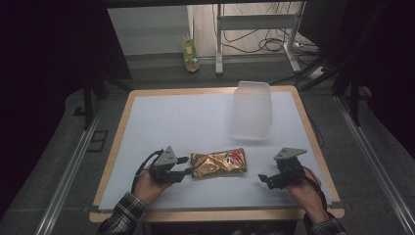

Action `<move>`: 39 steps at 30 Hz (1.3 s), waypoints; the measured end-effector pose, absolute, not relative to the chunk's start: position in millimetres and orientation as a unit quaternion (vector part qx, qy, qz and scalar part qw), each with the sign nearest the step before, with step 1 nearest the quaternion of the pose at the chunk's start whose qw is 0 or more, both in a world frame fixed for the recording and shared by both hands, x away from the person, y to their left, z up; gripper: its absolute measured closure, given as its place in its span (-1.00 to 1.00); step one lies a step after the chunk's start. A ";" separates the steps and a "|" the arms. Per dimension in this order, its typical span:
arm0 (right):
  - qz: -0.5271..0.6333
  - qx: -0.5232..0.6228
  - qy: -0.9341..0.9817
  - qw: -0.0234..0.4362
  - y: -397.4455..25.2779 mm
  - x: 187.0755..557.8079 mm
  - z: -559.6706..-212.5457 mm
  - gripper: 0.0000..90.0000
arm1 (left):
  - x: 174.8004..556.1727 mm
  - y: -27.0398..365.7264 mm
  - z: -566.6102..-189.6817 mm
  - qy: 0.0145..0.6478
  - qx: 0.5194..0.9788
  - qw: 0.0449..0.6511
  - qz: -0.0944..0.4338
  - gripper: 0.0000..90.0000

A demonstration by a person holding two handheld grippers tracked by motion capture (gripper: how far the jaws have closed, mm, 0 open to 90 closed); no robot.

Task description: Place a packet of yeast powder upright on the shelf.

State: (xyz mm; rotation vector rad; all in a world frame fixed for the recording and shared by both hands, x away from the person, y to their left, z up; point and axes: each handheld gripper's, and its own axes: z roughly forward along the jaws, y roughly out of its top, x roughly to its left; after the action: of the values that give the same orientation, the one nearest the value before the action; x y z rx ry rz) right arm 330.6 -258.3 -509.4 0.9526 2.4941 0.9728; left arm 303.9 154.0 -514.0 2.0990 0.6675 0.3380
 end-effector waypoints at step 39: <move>0.331 0.352 0.872 0.074 -243.1 328.6 -499.1 -0.71 | 314.9 127.6 -535.1 0.285 0.860 0.409 0.109 1.00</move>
State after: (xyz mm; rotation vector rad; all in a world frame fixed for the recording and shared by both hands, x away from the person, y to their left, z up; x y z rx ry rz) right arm 328.6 -243.1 -499.1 1.0570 2.6189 0.9928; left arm 314.9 127.6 -535.1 2.1674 0.7170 0.2739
